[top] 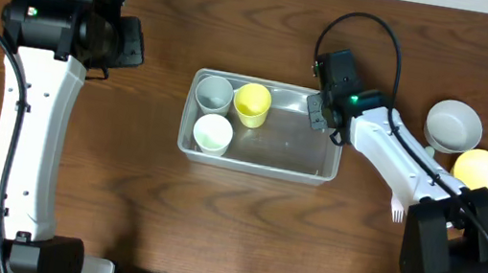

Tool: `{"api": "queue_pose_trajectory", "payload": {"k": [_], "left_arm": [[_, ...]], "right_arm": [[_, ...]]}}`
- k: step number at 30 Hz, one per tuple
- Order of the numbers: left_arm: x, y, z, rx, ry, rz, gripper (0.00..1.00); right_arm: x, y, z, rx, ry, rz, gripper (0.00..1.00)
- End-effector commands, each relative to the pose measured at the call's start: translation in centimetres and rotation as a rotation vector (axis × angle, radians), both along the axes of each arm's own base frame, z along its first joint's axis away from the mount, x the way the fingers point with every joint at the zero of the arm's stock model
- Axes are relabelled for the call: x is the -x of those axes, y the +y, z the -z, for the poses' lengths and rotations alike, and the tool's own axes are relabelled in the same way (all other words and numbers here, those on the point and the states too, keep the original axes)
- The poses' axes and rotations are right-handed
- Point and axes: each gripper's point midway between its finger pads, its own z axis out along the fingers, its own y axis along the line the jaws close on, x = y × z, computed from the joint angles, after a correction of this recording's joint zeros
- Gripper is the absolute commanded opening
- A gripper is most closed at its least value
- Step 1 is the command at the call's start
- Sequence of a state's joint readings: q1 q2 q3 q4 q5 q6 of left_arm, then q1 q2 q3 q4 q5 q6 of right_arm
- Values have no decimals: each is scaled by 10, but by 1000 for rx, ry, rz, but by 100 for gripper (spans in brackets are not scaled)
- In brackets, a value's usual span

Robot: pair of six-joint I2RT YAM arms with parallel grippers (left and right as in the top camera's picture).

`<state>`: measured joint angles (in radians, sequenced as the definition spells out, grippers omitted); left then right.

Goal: Pack container
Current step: 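Reach the right gripper to the grey bowl and grasp it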

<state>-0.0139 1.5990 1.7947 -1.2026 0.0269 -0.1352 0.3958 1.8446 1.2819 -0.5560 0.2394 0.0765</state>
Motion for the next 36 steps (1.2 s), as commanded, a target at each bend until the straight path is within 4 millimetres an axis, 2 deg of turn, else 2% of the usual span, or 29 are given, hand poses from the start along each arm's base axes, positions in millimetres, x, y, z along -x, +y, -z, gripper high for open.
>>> {"api": "queue_pose_trajectory", "payload": {"k": [1, 4, 7, 9, 11, 13, 15, 17, 19, 20, 22, 28, 32, 36], "left_arm": [[1, -1, 4, 12, 15, -10, 32], [1, -1, 4, 12, 15, -10, 32], [1, -1, 4, 12, 15, -10, 32], [1, -1, 4, 12, 15, -10, 32], [1, -1, 4, 12, 15, -10, 32], [1, -1, 4, 12, 16, -10, 32], [2, -1, 4, 12, 16, -10, 31], [2, -1, 4, 12, 16, -10, 32], [2, -1, 4, 12, 16, -10, 32], [2, -1, 4, 12, 16, -10, 32], [2, -1, 4, 12, 19, -10, 32], [2, -1, 5, 12, 19, -10, 32], [2, -1, 5, 12, 19, -10, 32], [2, -1, 5, 12, 20, -10, 33]], "right_arm": [[-6, -10, -2, 21, -20, 45, 18], [-4, 4, -2, -2, -7, -16, 23], [2, 28, -11, -59, -3, -86, 26], [6, 44, -29, -91, -20, -124, 27], [6, 49, -59, -87, -68, -132, 30], [4, 38, -96, -63, -138, -88, 30], [1, 15, -134, -44, -213, 8, 30], [-1, -15, -167, -35, -278, 87, 39], [-4, -46, -182, -36, -313, 158, 50], [-5, -61, -184, -36, -312, 191, 53], [-7, -93, -176, -37, -279, 253, 57], [-10, -167, -114, -11, -82, 355, 63], [-10, -199, -59, 16, 60, 402, 63], [-8, -217, -12, 24, 169, 437, 67]]}}
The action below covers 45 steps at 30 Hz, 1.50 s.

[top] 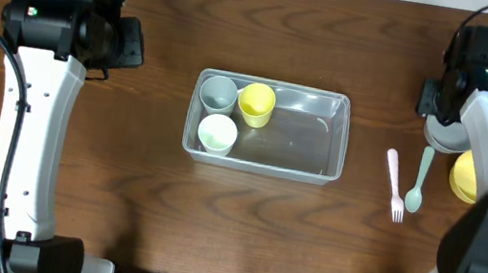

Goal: Pack container
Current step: 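Reach the right gripper to the grey bowl and grasp it, then lower the grey bowl into the container's right side, release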

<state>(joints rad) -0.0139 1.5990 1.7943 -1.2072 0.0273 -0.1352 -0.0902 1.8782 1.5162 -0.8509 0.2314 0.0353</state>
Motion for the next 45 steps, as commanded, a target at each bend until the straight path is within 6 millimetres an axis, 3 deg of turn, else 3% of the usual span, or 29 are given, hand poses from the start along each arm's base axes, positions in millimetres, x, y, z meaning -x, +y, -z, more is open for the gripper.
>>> {"api": "queue_pose_trajectory", "payload": {"k": [1, 5, 11, 17, 21, 25, 28, 31, 36, 38, 41, 45], "left_arm": [[1, 0, 4, 12, 15, -10, 32], [2, 0, 4, 12, 18, -10, 33], [2, 0, 4, 12, 18, -10, 33], [2, 0, 4, 12, 19, -10, 33], [3, 0, 5, 12, 22, -10, 33], [3, 0, 5, 12, 22, -10, 33], [3, 0, 5, 12, 22, -10, 33], [3, 0, 5, 12, 22, -10, 33], [3, 0, 5, 12, 22, -10, 33], [3, 0, 5, 12, 22, -10, 33], [3, 0, 5, 12, 22, -10, 33], [4, 0, 5, 12, 25, -10, 33]], "right_arm": [[4, -13, 37, -18, 86, 4, 68], [8, -23, 71, -37, 153, 30, 66], [11, -15, 96, -90, 203, 19, 41], [9, -10, 95, -96, 196, 8, 1], [1, 2, 86, -92, 182, -22, 1], [-15, 21, 49, -79, 121, -75, 1], [-26, 44, 5, -69, 55, -136, 1], [-27, 81, -43, -73, -7, -244, 1], [2, 163, -103, -135, -85, -446, 1], [17, 194, -113, -150, -91, -523, 1], [33, 228, -112, -158, -70, -598, 1], [51, 262, -86, -177, 2, -627, 1]]}}
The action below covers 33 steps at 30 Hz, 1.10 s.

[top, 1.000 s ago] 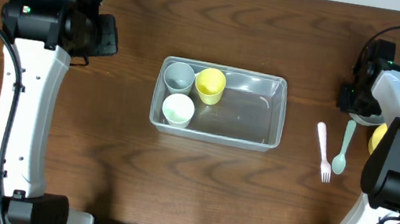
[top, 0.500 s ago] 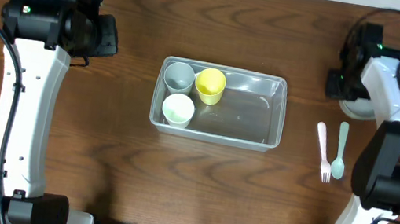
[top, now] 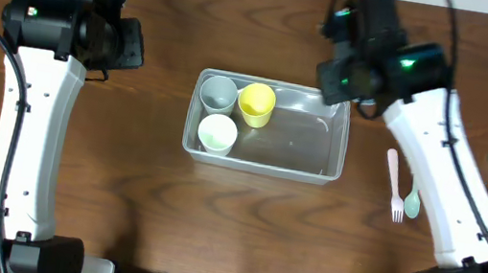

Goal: Pack container
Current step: 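Lower the grey bowl into the container's right side, release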

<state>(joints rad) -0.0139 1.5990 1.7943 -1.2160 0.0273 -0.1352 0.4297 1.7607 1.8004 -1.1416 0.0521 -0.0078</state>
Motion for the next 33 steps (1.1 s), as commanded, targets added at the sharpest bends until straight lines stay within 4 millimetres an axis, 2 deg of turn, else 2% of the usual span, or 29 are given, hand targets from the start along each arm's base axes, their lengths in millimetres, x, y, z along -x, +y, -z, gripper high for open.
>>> {"api": "queue_pose_trajectory", "payload": {"k": [1, 7, 12, 14, 15, 17, 18, 24, 29, 33], "left_arm": [[2, 0, 4, 12, 17, -10, 33], [2, 0, 4, 12, 17, -10, 33], [2, 0, 4, 12, 17, -10, 33], [2, 0, 4, 12, 17, -10, 33], [2, 0, 4, 12, 17, -10, 33], [2, 0, 4, 12, 17, -10, 33], [2, 0, 4, 12, 17, -10, 33], [3, 0, 5, 12, 24, -10, 33], [3, 0, 5, 12, 24, -10, 33], [3, 0, 5, 12, 24, -10, 33]], "right_arm": [[15, 21, 38, 21, 104, -7, 1], [39, 40, 86, 62, 201, -66, 2], [45, 42, 114, 70, 218, -78, 8], [44, 42, 121, 70, 215, -76, 14], [44, 41, 123, 69, 213, -78, 24], [42, 42, 124, 68, 203, -86, 39], [40, 43, 124, 66, 194, -88, 41], [21, 36, 116, 97, 111, -42, 52], [7, 15, 89, 99, 52, 101, 55], [12, 23, 69, -9, 58, 38, 58]]}}
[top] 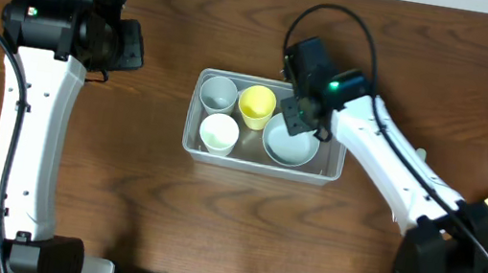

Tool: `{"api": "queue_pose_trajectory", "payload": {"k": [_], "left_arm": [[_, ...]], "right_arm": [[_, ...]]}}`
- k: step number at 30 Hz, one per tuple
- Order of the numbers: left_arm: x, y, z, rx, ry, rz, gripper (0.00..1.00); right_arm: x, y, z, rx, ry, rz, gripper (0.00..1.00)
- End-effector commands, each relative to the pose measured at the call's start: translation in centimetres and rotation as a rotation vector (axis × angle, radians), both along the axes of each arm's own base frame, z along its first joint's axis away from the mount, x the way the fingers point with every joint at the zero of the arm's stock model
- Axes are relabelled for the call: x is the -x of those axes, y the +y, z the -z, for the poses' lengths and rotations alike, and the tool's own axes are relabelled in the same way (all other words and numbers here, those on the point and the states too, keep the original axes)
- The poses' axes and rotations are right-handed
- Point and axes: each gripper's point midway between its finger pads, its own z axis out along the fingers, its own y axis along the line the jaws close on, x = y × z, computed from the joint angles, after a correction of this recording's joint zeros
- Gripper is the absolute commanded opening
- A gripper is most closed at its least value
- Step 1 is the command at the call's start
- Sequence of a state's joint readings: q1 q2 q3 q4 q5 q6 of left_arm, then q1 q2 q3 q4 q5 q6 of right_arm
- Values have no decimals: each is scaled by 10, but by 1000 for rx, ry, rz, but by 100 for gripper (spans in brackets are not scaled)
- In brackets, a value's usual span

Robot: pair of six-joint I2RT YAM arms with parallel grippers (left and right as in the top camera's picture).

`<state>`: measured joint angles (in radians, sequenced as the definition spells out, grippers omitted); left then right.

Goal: Pack container
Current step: 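Lower the grey bowl into the container's right side, release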

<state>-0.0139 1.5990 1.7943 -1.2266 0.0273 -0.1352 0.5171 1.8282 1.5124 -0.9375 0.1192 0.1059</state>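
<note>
The clear plastic container (254, 165) stands mid-table. At its left end are a grey cup (219, 93), a yellow cup (255, 105) and a white cup (217, 134). A grey bowl (287, 146) lies in it to the right of the cups. My right gripper (298, 119) reaches down at the bowl's far rim, with its fingers apparently closed on that rim. The left gripper (128, 45) hangs folded by its arm at the far left, well away from the container, and its jaws are not visible.
A white bowl and a yellow bowl sit at the right edge of the table. The right arm (393, 178) slants from the front right across the spot to the right of the container.
The right gripper was above the container's far right corner and is now low inside it. The grey bowl now rests in the container beside the cups. The left arm is unchanged.
The right gripper was first at the container's right end, with three bowls at the right. Then it was over the grey bowl. Then it was back above the container, and the bowl had gone from its place. Now the bowl lies in the container.
</note>
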Motion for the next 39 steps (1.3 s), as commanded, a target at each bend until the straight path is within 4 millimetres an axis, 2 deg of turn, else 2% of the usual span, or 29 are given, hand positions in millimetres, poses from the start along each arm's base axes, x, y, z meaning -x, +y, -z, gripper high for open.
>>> {"api": "queue_pose_trajectory", "payload": {"k": [1, 3, 7, 14, 22, 33, 39], "left_arm": [[1, 0, 4, 12, 14, -10, 33], [1, 0, 4, 12, 14, -10, 33], [1, 0, 4, 12, 14, -10, 33], [1, 0, 4, 12, 14, -10, 33], [1, 0, 4, 12, 14, -10, 33], [1, 0, 4, 12, 14, -10, 33], [1, 0, 4, 12, 14, -10, 33]], "right_arm": [[1, 7, -37, -101, -41, -45, 57], [11, 11, -33, -112, 5, -90, 50], [26, 15, -11, -97, 84, -110, 1], [35, 16, 38, -55, 172, -104, 1], [23, 0, 69, 45, 158, -71, 2], [9, -19, 89, 135, 143, -28, 2], [3, -29, 91, 133, 143, 3, 1]]}}
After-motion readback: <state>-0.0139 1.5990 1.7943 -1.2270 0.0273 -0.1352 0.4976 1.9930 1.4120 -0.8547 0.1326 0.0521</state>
